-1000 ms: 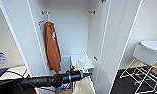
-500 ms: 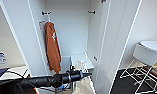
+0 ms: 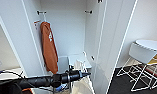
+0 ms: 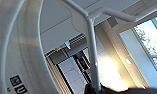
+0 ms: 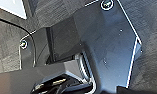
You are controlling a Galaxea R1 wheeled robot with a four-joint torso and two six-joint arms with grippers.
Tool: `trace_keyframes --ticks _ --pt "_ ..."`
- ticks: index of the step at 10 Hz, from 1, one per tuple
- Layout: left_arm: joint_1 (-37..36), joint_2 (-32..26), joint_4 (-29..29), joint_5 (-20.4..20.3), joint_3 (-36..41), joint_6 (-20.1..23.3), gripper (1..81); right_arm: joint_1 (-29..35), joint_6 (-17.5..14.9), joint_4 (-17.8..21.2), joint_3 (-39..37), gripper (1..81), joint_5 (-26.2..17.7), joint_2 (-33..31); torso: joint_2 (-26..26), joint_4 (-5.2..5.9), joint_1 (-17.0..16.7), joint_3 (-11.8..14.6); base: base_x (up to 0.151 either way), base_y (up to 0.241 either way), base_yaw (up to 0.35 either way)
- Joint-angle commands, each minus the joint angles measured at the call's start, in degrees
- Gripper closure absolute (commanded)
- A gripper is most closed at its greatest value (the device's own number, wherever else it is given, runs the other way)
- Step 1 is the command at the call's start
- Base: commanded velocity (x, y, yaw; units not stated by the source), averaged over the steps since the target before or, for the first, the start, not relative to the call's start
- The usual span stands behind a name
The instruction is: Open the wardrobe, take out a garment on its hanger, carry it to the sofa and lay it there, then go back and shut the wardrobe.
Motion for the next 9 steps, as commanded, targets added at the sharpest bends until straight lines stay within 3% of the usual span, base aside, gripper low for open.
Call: trace_keyframes --ticks 1,9 --pt "-9.3 0.4 1.2 -3.2 2.2 1.0 81.1 1.3 0.0 0.2 0.4 1.0 -3.2 0.4 0.0 0.0 0.0 0.0 0.0 0.0 -0.205" --pt "-9.2 -0.6 1.2 -3.1 2.5 1.0 81.1 1.0 -0.1 0.2 0.5 1.0 -3.2 0.4 0.0 0.0 0.0 0.0 0.0 0.0 -0.205"
